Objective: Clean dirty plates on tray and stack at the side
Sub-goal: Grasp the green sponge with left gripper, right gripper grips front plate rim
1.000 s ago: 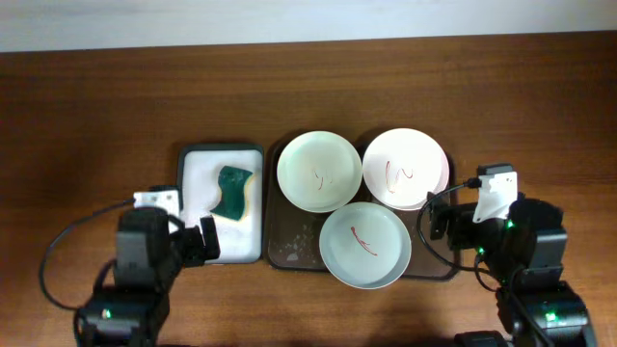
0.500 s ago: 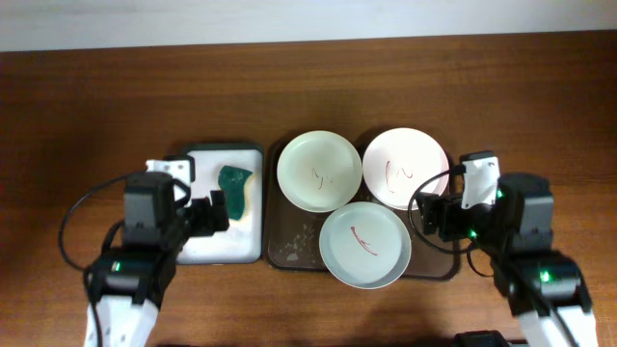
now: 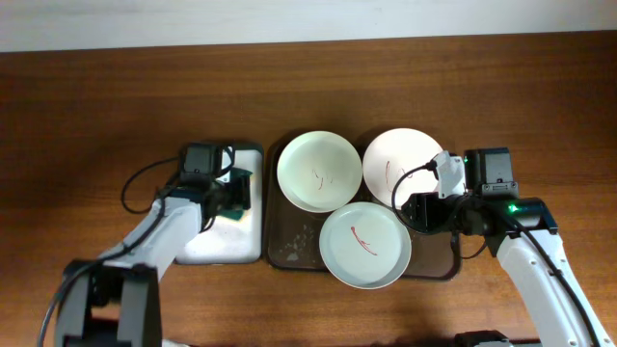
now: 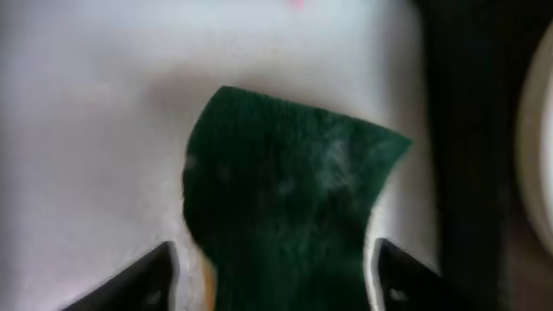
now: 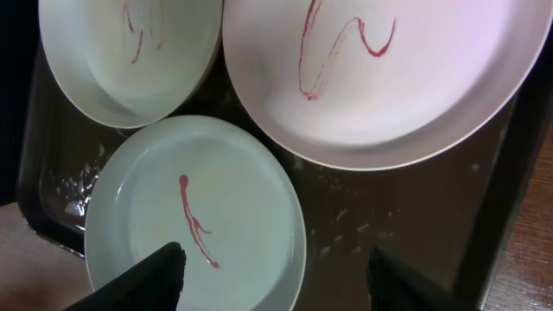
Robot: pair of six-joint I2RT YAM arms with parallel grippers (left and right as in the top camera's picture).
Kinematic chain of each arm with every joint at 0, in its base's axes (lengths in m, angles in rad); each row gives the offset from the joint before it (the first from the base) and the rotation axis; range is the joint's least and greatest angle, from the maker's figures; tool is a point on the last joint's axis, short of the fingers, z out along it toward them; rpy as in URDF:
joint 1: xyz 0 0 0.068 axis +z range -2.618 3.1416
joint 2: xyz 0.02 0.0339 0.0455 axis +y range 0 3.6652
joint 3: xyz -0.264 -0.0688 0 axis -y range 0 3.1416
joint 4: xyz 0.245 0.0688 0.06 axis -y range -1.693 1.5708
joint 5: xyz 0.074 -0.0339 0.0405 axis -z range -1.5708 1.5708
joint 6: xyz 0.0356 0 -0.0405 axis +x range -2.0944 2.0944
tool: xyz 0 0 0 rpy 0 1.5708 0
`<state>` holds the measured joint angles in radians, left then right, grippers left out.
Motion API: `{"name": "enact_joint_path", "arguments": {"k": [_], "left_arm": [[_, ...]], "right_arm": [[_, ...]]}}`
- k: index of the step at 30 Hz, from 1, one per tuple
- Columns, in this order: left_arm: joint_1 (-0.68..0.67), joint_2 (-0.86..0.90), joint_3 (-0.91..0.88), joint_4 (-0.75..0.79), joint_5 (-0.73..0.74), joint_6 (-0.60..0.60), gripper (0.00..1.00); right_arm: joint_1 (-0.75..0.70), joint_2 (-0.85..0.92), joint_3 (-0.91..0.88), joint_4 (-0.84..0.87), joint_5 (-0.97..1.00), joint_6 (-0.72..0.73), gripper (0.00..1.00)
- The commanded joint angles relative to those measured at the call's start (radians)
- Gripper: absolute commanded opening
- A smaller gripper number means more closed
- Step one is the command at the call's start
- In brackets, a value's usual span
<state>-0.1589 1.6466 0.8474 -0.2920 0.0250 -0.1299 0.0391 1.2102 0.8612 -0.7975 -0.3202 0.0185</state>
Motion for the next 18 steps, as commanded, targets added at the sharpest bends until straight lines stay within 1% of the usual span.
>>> {"name": "enact_joint_path", "arguments": {"k": [1,3,4,5,6,7,9,12,13,15,18], "left_arm": [[-0.003,0.047,0.014,0.030,-0.002,0.004,0.54],[-0.011,0.053,0.014,0.030,-0.003,0.004,0.47],[-0.011,0.057,0.014,0.030,-0.006,0.004,0.37],[-0.011,0.063,0.014,0.028,-0.006,0.004,0.19],[-0.011,0.068,0.014,0.023,-0.006,0.004,0.08],[-0.011,0.071,0.014,0.011,-0.006,0.004,0.00],[-0.011,0.062,0.015,-0.014,-0.006,0.004,0.00],[-0.010,-0.012,0.046,-0.073,-0.006,0.004,0.00],[-0.010,-0.050,0.058,-0.108,-0.005,0.004,0.00],[-0.010,-0.117,0.062,-0.165,-0.005,-0.031,0.00],[-0.011,-0.123,0.054,-0.271,-0.001,-0.125,0.00]], "right_arm": [[0.006,-0.001,0.014,0.000,-0.013,-0.003,0.68],[0.006,-0.001,0.014,0.000,-0.013,-0.003,0.68],[0.006,-0.001,0.014,0.000,-0.013,-0.003,0.68],[0.006,-0.001,0.014,0.000,-0.013,-0.003,0.68],[0.006,-0.001,0.014,-0.003,-0.013,-0.003,0.69],[0.006,-0.001,0.014,-0.010,-0.013,-0.003,0.69],[0.006,-0.001,0.014,-0.031,-0.011,-0.003,0.69],[0.006,-0.001,0.014,-0.071,-0.009,-0.004,0.69],[0.006,0.003,0.014,-0.087,-0.009,-0.004,0.67],[0.006,0.026,0.014,-0.106,-0.010,-0.003,0.64],[0.006,0.105,0.012,-0.135,-0.009,-0.004,0.63]]}}
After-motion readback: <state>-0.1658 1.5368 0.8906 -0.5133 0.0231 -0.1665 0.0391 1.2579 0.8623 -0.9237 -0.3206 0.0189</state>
